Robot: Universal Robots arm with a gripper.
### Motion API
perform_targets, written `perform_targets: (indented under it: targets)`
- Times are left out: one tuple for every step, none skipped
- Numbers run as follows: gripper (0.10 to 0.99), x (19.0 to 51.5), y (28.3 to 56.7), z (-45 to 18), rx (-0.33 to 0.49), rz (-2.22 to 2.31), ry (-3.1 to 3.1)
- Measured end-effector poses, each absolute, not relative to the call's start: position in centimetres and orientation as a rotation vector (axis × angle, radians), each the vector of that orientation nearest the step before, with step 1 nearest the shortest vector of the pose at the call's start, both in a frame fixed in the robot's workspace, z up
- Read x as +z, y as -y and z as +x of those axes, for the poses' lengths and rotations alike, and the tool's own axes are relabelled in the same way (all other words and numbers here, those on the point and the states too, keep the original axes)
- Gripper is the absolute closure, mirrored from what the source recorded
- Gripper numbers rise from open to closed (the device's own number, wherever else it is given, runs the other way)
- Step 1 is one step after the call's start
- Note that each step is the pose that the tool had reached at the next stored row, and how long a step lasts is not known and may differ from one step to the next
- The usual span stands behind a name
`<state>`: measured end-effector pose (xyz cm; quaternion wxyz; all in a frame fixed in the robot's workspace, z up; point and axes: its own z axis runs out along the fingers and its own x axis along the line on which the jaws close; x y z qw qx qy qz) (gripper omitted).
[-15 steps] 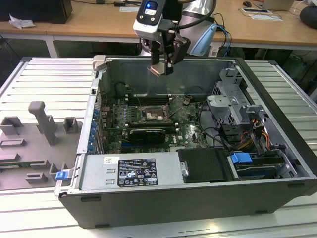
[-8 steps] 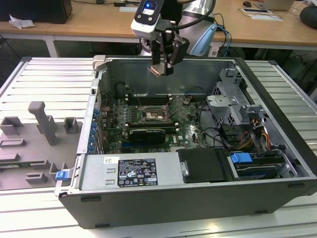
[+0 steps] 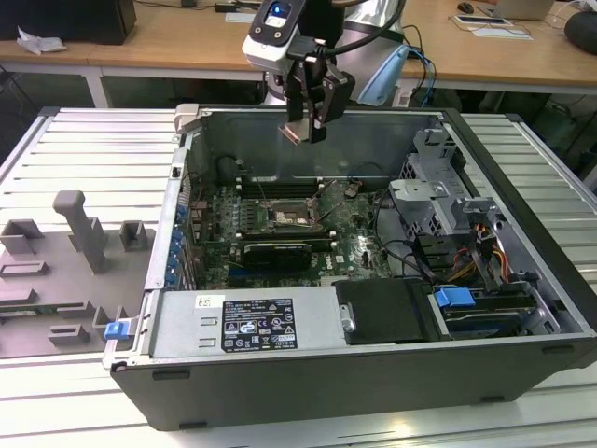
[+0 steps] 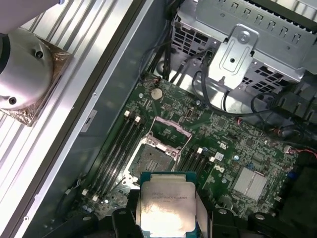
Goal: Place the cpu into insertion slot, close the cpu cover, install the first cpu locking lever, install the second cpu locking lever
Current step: 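Place the cpu into insertion slot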
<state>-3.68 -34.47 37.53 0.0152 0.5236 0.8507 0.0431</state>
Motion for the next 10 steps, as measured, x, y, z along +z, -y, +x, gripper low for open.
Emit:
perform_targets:
  targets:
    - [0.553,37.52,34.46,-3.68,0.134,1.638,-2.641]
    - [0.553,37.52,34.46,-3.68,0.134,1.646,-2.636]
    - [0.553,37.52,34.46,-3.68,0.134,1.657,-2.629]
    - [0.553,37.52,34.46,-3.68,0.134,1.665,-2.623]
    - [0.553,37.51,34.47,-3.68,0.133,1.677,-2.615]
    - [0.553,37.51,34.47,-3.68,0.133,1.686,-2.609]
    - [0.553,37.51,34.46,-3.68,0.133,1.702,-2.598]
    - [0.553,37.51,34.46,-3.68,0.133,1.713,-2.59]
    - [0.553,37.5,34.47,-3.68,0.132,1.721,-2.585]
    - [0.553,37.5,34.47,-3.68,0.132,1.738,-2.573]
